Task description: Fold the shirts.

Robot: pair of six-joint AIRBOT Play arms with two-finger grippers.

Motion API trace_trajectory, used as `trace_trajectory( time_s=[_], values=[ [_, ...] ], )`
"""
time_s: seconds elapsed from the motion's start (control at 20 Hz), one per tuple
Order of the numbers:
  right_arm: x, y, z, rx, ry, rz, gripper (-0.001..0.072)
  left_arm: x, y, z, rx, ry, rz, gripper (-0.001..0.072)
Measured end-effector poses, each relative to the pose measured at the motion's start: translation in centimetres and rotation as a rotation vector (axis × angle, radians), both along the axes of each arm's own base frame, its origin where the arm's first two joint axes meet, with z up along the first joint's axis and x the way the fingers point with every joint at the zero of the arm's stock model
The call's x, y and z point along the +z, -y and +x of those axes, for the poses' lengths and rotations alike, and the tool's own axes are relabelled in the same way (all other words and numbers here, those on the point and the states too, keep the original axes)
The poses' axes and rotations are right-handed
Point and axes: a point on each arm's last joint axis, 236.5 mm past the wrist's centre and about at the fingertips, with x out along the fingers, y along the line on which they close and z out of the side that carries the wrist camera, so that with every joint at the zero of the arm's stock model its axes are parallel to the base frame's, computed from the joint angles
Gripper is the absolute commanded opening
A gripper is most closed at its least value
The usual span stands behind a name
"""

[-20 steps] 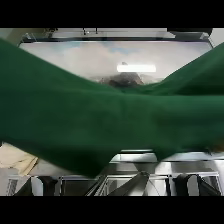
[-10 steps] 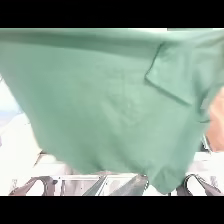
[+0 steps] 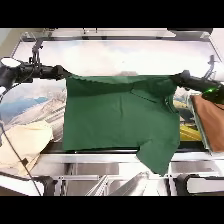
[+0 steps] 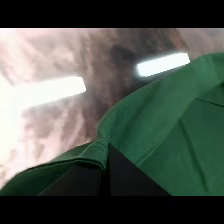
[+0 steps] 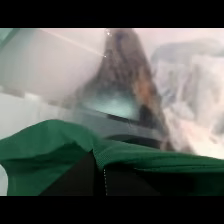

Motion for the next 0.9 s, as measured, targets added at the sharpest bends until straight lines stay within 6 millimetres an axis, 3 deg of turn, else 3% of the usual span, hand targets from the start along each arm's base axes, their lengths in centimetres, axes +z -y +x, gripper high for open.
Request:
trace_trajectory(
  time_s=[0.15, 0.25, 0.45, 0.65, 0.9],
  values=[
    [-2.1, 0.6, 2.5, -0.011, -0.003, 0.019, 0.0016, -1.8, -1.9, 1.9, 0.035, -0.023, 0.001, 0.0022],
    [-1.7, 0.9, 4.0, -0.008, 0.024, 0.024, 0.0016, -2.3, -2.6, 2.7, 0.045, -0.031, -0.002, 0.0022],
    [0.6, 1.6, 5.5, 0.012, 0.089, 0.035, 0.0016, -1.4, -3.4, 4.0, 0.067, -0.015, -0.009, 0.0021],
    [1.2, 1.6, 4.7, 0.076, 0.094, 0.036, 0.0016, -2.0, -3.5, 3.2, 0.056, -0.061, -0.022, 0.0021],
    [-0.3, 1.3, 2.8, 0.170, 0.044, -0.015, 0.0016, -5.7, -3.6, 1.0, 0.065, -0.171, -0.037, 0.0021]
  ],
)
